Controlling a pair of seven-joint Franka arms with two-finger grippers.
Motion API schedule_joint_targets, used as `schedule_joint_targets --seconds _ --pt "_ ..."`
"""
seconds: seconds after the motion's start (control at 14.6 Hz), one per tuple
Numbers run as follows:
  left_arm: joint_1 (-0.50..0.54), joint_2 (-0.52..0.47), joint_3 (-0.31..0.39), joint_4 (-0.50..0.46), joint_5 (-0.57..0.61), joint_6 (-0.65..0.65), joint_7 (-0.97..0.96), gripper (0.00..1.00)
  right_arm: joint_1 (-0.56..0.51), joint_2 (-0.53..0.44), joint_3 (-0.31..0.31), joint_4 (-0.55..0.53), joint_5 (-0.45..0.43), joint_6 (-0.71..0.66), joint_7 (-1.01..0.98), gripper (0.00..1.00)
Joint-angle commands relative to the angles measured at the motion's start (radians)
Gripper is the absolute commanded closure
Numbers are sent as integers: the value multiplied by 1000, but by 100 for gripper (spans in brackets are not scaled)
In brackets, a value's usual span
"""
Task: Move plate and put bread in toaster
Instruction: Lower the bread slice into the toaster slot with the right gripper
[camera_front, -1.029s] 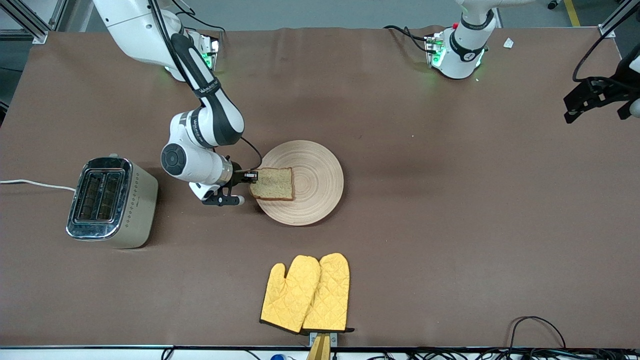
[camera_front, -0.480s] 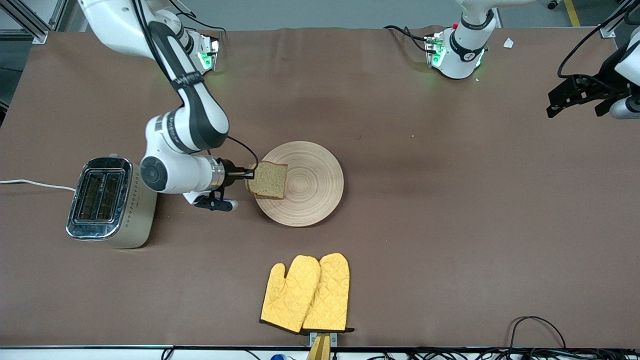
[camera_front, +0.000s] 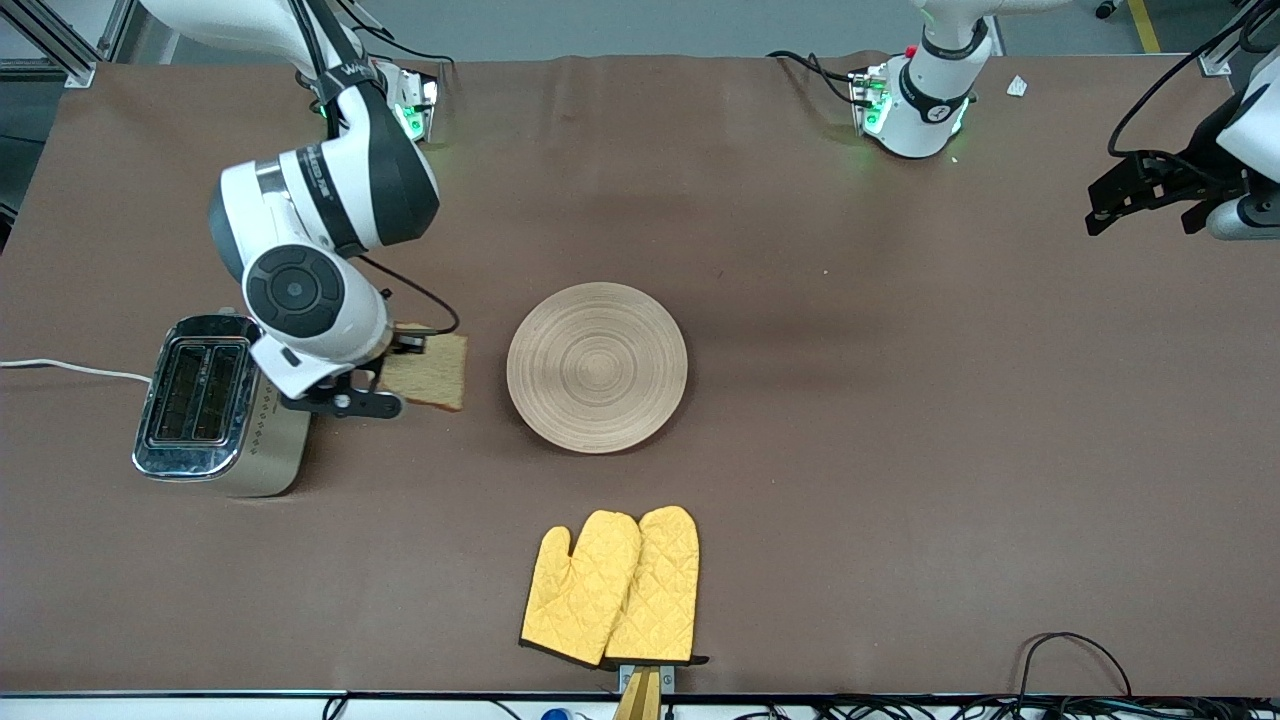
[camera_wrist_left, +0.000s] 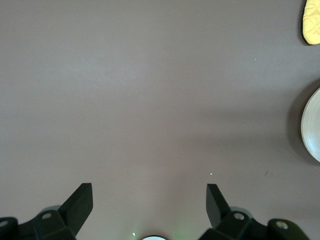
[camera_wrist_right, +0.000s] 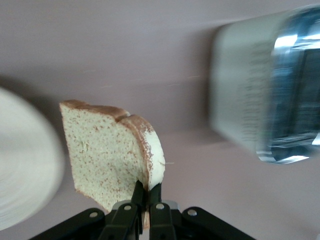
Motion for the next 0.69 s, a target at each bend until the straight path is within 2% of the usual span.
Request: schedule_joint_targets --seconds 0.0,0.21,0.62 --pt "-7 -7 4 -9 -8 19 18 0 -7 18 3 36 -181 -79 -1 100" --pt "2 -9 6 -7 -3 13 24 0 -19 18 0 30 -351 -165 -6 100" --pt "2 -7 6 -3 -6 19 23 0 -173 18 0 21 -422 -160 -125 100"
